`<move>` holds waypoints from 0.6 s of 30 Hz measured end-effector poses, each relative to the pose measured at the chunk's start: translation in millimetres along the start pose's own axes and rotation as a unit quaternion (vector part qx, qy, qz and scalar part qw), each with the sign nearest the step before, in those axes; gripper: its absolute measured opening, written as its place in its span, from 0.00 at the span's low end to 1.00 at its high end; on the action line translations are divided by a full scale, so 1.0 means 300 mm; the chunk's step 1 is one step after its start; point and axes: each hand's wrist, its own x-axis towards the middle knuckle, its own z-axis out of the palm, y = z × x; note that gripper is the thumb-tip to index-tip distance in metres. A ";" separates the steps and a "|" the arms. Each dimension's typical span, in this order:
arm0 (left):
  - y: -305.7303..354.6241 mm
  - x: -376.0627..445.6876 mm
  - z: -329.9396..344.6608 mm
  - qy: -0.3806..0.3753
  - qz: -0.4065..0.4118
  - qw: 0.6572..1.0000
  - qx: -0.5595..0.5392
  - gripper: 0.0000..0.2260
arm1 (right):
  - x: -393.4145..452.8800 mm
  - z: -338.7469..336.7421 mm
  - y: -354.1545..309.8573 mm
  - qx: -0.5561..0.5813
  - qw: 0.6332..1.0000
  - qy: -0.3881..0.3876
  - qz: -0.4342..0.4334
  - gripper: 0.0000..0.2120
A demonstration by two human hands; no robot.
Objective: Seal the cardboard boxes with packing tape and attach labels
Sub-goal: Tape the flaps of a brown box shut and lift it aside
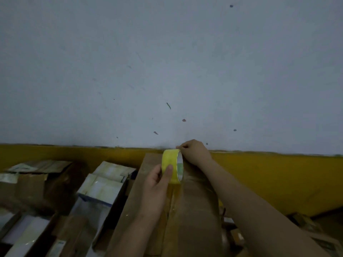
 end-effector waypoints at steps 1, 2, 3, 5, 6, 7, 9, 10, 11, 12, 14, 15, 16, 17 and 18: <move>0.001 0.000 0.002 0.007 0.000 1.000 -0.003 0.14 | 0.013 -0.002 0.004 0.007 1.000 -0.004 0.012 0.20; 0.000 0.001 0.004 0.012 0.002 1.000 -0.001 0.13 | 0.026 -0.007 0.010 0.020 0.999 -0.011 0.026 0.19; 0.000 0.001 0.006 0.016 0.004 1.000 0.001 0.11 | 0.036 -0.012 0.016 0.032 0.999 -0.017 0.040 0.17; 0.000 -0.004 0.006 0.025 0.021 0.999 -0.001 0.10 | 0.042 -0.017 0.023 0.042 0.997 -0.024 0.061 0.14; -0.001 -0.008 0.007 0.028 0.034 0.999 0.001 0.11 | 0.045 -0.013 0.028 0.027 0.997 -0.024 0.067 0.13; 0.000 -0.015 0.008 0.029 0.051 0.998 0.004 0.13 | 0.048 -0.006 0.033 -0.003 0.997 -0.022 0.072 0.12; -0.001 -0.032 0.015 0.013 0.075 0.997 0.009 0.17 | 0.046 0.006 0.036 -0.067 0.994 -0.012 0.083 0.13; -0.004 -0.038 0.018 -0.003 0.079 0.997 0.010 0.17 | 0.046 0.010 0.036 -0.082 0.993 -0.014 0.086 0.13; -0.006 -0.039 0.019 -0.014 0.082 0.997 0.009 0.17 | 0.048 0.010 0.035 -0.084 0.992 -0.024 0.088 0.13; -0.005 -0.040 0.018 -0.020 0.083 0.996 0.006 0.17 | 0.052 0.008 0.033 -0.077 0.993 -0.036 0.084 0.14; -0.004 -0.036 0.012 -0.023 0.082 0.996 -0.003 0.17 | 0.051 -0.007 0.025 -0.050 0.996 -0.042 0.060 0.14; -0.002 -0.033 0.008 -0.024 0.083 0.996 -0.010 0.17 | 0.050 -0.013 0.019 -0.033 0.997 -0.040 0.049 0.14; -0.002 -0.032 0.003 -0.023 0.083 0.996 -0.018 0.18 | 0.055 -0.013 0.019 -0.018 0.998 -0.039 0.042 0.14; -0.001 -0.031 -0.002 -0.021 0.082 0.996 -0.026 0.18 | 0.063 -0.012 0.020 -0.015 0.998 -0.045 0.048 0.14; -0.002 -0.031 -0.005 -0.020 0.080 0.996 -0.033 0.19 | 0.068 -0.011 0.016 -0.025 0.996 -0.058 0.062 0.15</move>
